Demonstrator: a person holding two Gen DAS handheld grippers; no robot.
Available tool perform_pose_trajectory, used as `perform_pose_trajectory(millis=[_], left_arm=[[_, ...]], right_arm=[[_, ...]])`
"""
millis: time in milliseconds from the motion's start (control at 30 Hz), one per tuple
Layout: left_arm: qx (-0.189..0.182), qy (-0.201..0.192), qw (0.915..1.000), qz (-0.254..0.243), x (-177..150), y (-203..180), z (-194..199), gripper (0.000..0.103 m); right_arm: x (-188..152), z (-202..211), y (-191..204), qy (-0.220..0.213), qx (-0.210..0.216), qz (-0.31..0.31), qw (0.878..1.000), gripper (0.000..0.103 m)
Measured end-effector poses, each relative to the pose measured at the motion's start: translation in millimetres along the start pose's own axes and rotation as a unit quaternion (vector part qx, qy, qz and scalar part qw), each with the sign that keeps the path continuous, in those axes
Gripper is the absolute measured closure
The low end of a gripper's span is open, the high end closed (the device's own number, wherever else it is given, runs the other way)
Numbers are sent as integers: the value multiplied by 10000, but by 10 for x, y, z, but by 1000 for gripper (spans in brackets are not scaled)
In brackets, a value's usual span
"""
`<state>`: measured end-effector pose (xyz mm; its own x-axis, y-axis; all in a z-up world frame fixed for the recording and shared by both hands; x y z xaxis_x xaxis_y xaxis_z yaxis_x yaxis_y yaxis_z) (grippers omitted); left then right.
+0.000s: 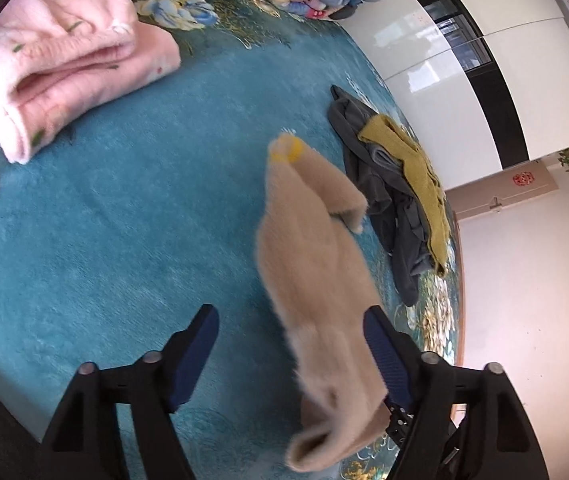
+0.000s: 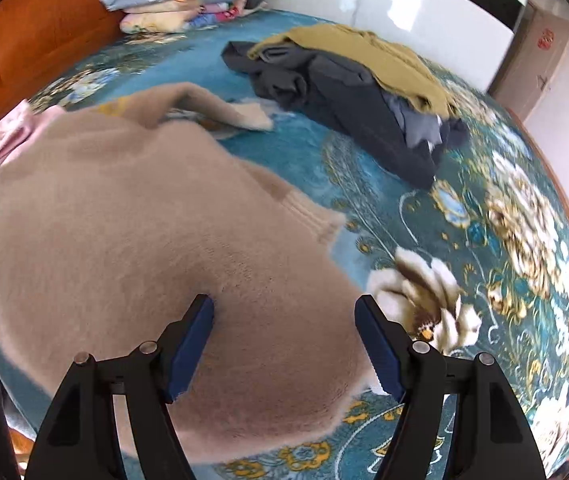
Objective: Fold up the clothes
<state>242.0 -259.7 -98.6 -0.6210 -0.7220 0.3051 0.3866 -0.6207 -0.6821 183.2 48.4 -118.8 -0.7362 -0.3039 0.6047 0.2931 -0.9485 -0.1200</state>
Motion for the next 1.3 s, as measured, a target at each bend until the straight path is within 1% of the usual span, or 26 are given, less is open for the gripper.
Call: perform_pose_trajectory(millis=[100, 200, 300, 333, 367, 400, 433, 467, 500, 567, 667, 733, 833, 867, 933, 1000, 1200, 1267, 1300], left_arm=[[-34, 216, 9993, 303, -12, 141, -100, 19], [-273, 528, 9962, 644, -41, 180, -279, 19], [-516, 834, 9904, 976, -70, 206, -460, 21], [-573, 891, 9897, 964, -74, 177, -508, 24], [-546, 937, 9901, 896, -76, 134, -542, 27], [-494, 983, 9905, 822, -78, 90, -572, 43], [-361, 1006, 9916, 726, -81, 55, -589, 61], [-199, 1022, 9926, 622, -85, 23, -601, 71], [-152, 1024, 9930, 571, -86, -14, -591, 77], [-139, 1021, 9934, 506, -87, -93, -557, 78], [-445, 901, 9925, 694, -38, -283, -422, 79], [-589, 815, 9925, 692, 15, -488, -348, 80], [-621, 703, 9948, 385, 49, -841, -275, 81], [-627, 676, 9952, 320, 48, -926, -241, 81], [-638, 624, 9958, 189, 46, -1095, -173, 80], [-642, 594, 9961, 129, 60, -1184, -147, 81], [-649, 515, 9966, -22, 109, -1415, -87, 83], [-615, 516, 9968, -38, 107, -1417, -84, 84], [-592, 509, 9969, -23, 112, -1393, -82, 85]], right_arm=[[-7, -74, -96, 39, -24, -135, 9999, 30], [5, -117, -146, 67, -5, -209, 9998, 30], [11, -40, -146, 2, 38, -208, 9998, 29], [11, 7, -141, -37, 52, -178, 9998, 30], [11, 53, -136, -76, 66, -147, 9998, 30], [8, 114, -130, -132, 81, -124, 9998, 29], [4, 177, -124, -190, 95, -103, 9997, 30], [-7, 243, -107, -245, 142, -94, 9996, 30], [-19, 309, -87, -298, 196, -87, 9993, 29], [-42, 442, -49, -405, 304, -73, 9987, 29], [-130, 647, 97, -607, 671, -46, 9959, 29], [-201, 790, 217, -757, 962, -27, 9925, 28], [-340, 972, 457, -957, 1235, 199, 9875, 27], [-388, 982, 538, -956, 1249, 293, 9871, 27], [-479, 958, 694, -897, 1237, 466, 9872, 27], [-521, 901, 818, -878, 1149, 586, 9878, 27], [-558, 648, 1044, -843, 541, 887, 9910, 27], [-569, 564, 1119, -830, 334, 986, 9911, 29], [-539, 585, 1056, -860, 246, 923, 9917, 42]])
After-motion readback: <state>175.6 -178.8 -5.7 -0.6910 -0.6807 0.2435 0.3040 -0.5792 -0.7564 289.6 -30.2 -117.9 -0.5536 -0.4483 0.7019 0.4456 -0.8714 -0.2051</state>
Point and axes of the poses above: each gripper's, at about its wrist camera, not at the fingertips, and z roughly against the way its jaws point, y to its left, x to its top, the point moved 3 cm from there along -z, roughly the way its jaws point, and after that the axes turned 8 degrees about -y, right-handed, at the moved point
